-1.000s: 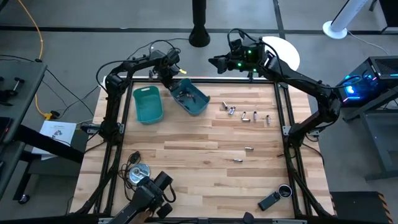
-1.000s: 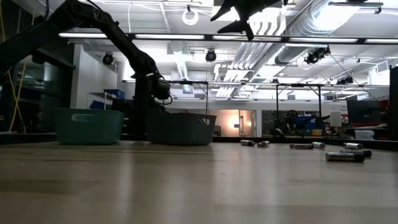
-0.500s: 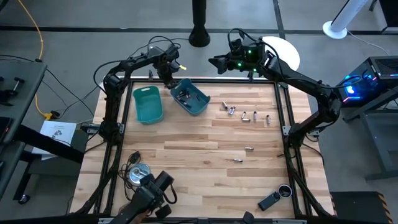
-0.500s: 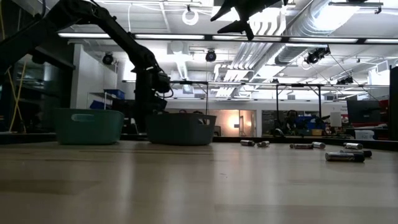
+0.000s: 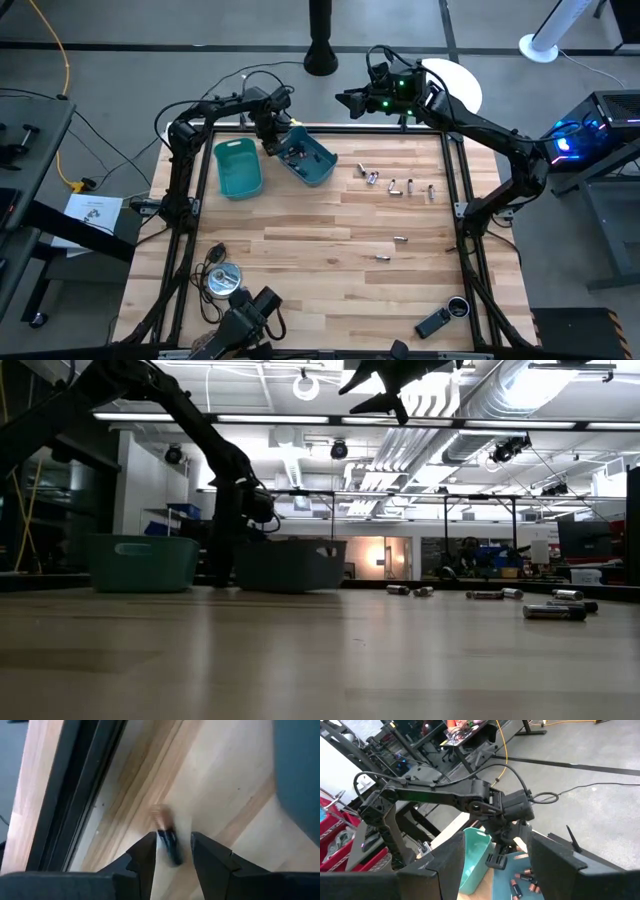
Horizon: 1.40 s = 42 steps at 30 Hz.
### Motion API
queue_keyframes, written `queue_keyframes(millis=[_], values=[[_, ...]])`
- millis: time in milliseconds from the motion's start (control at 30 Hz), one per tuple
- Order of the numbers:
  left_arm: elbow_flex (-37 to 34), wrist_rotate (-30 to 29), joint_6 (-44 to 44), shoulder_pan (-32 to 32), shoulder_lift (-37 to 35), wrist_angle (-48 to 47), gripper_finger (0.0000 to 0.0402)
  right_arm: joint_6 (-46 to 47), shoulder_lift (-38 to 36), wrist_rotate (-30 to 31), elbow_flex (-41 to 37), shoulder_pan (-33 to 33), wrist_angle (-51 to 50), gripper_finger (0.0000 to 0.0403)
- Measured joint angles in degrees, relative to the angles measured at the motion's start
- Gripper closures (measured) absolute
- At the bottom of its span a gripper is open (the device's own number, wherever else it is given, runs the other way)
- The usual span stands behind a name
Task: Sort batteries
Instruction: Put the black battery into the blue bin
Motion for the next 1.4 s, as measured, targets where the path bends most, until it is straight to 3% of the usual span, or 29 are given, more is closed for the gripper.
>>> queue_keyframes(millis=[167, 367, 667, 767, 867, 967, 1167, 1300, 1400], values=[[-1.7, -0.3, -1.2, 0.0, -0.4, 2.1, 0.0297, 0.0, 0.0, -0.1, 0.0, 0.0, 0.0, 0.0199], [-1.8, -0.3, -1.6, -0.4, -1.3, 1.5, 0.0386, 0.0, 0.0, -0.1, 0.0, 0.0, 0.0, 0.0199], [-1.9, -2.4, -4.4, 0.1, -8.9, 2.5, 0.0396, -0.3, 0.0, -0.1, 0.0, 0.0, 0.0, 0.0199], [-1.9, 0.4, -7.2, -0.4, -12.6, 1.5, 0.0398, -0.9, 0.0, -0.9, 0.0, -0.1, 0.0, 0.0199], [-2.4, 10.8, -8.4, -2.9, -16.4, 1.1, 0.0399, -2.8, -0.5, -3.3, 0.0, -0.9, -0.6, 0.0199], [-3.8, 17.0, -7.9, -7.5, -20.1, 2.6, 0.0400, -3.0, -1.7, -4.0, 0.0, -1.9, -1.7, 0.0199], [-9.4, 17.9, -7.7, -18.4, -22.8, 10.7, 0.0391, -3.0, -3.6, -4.2, 0.0, -2.6, -6.3, 0.0199], [-13.8, 16.8, -12.4, -23.5, -22.8, 17.6, 0.0345, -3.0, -4.0, -8.0, 0.0, -1.9, -14.6, 0.0199], [-14.6, 16.5, -16.0, -24.9, -22.8, 19.3, 0.0301, -3.0, -3.5, -6.8, 0.0, -0.5, -25.9, 0.0199]])
